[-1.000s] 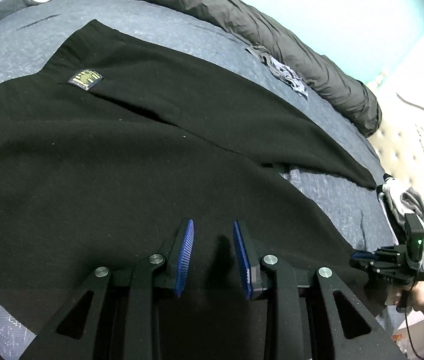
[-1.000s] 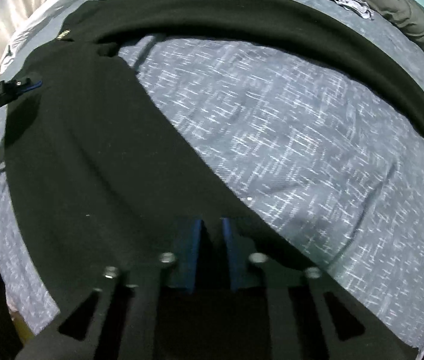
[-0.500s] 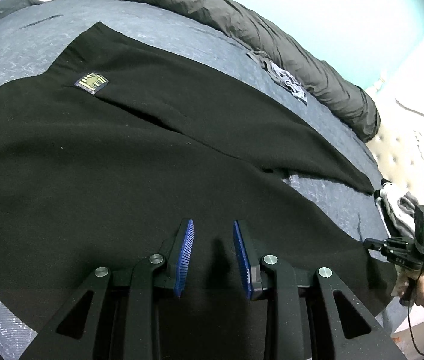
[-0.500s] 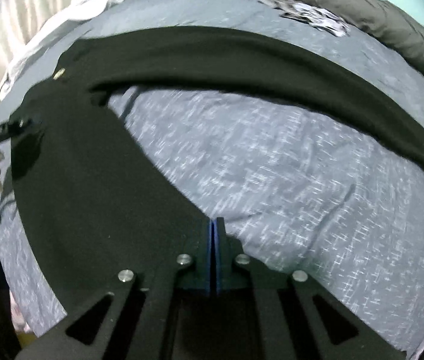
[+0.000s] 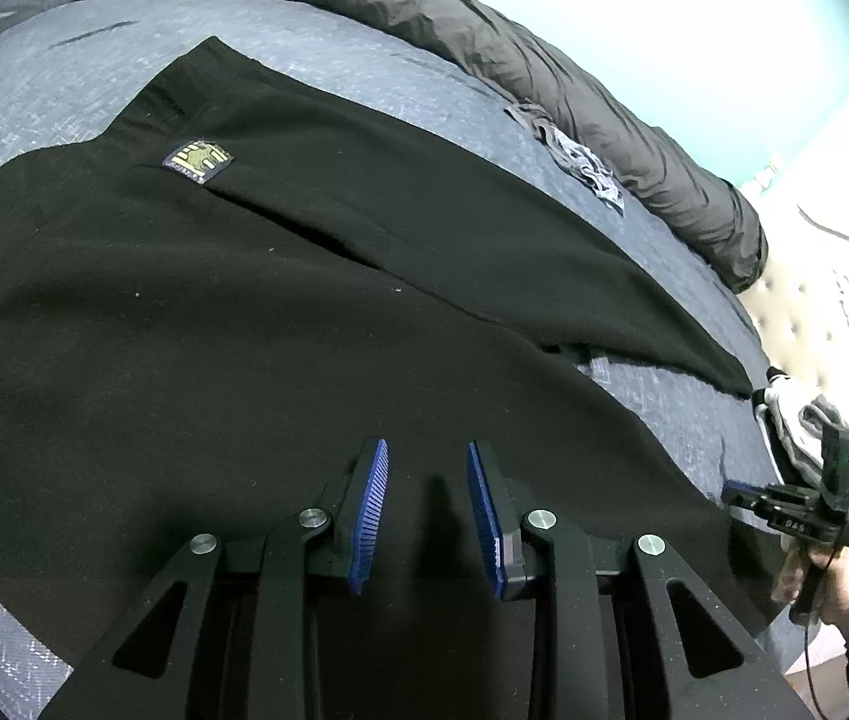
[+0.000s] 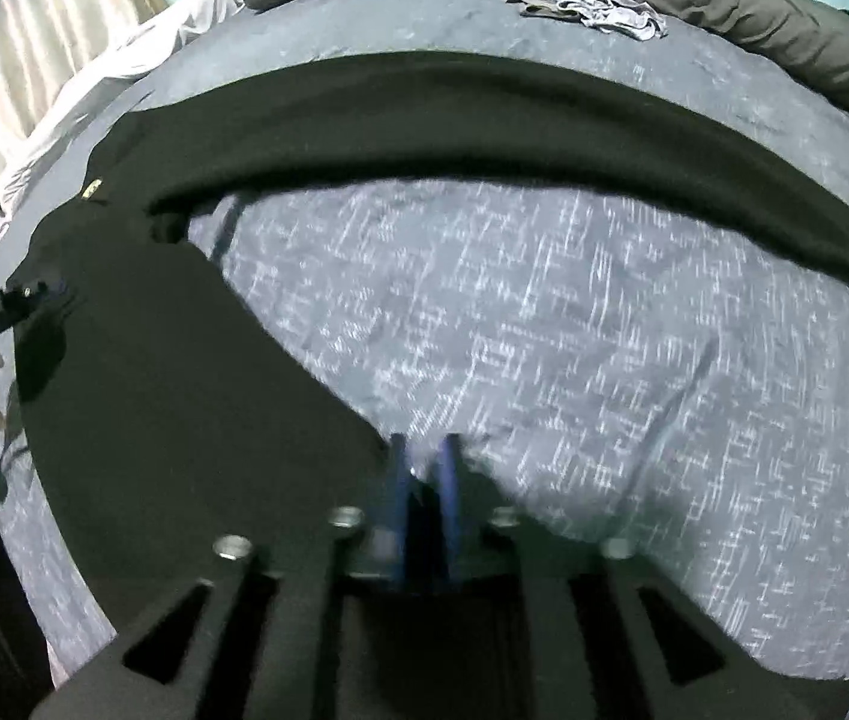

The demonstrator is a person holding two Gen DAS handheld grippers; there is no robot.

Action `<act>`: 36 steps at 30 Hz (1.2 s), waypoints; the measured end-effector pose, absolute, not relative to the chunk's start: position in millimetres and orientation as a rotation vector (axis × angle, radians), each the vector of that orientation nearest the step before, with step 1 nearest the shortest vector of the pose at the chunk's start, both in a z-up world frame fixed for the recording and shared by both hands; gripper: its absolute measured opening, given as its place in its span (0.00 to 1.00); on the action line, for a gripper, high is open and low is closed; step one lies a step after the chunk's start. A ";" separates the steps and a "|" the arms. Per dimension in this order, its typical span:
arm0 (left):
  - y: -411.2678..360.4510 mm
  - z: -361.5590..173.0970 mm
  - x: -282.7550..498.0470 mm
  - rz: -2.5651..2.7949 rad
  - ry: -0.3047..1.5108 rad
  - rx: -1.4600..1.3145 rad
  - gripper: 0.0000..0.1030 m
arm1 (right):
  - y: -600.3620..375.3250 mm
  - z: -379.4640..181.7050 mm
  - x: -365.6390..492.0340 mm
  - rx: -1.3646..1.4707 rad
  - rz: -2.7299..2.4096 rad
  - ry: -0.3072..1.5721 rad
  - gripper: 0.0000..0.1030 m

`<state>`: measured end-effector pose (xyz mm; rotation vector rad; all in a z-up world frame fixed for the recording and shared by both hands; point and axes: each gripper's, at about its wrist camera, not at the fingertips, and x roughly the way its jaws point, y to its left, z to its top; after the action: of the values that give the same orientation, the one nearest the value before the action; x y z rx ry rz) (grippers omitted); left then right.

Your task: Fold clothes

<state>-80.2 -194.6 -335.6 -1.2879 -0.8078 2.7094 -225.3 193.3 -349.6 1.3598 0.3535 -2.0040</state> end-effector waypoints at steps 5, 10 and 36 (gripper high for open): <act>-193.7 -333.9 -79.7 2.720 -0.785 -1.284 0.39 | 148.3 -347.1 -225.1 1.299 -1.933 0.370 0.31; -196.0 -335.4 -79.2 2.725 -0.777 -1.291 0.39 | 97.1 -354.9 -226.0 1.253 -1.845 0.448 0.31; -194.9 -338.9 -83.0 2.716 -0.787 -1.301 0.39 | 245.5 -322.8 -282.8 1.353 -2.127 0.264 0.43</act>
<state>-83.0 -194.9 -338.9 -1.3007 -0.7869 2.7156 -282.8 245.5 -322.8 1.3528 0.2640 -2.1270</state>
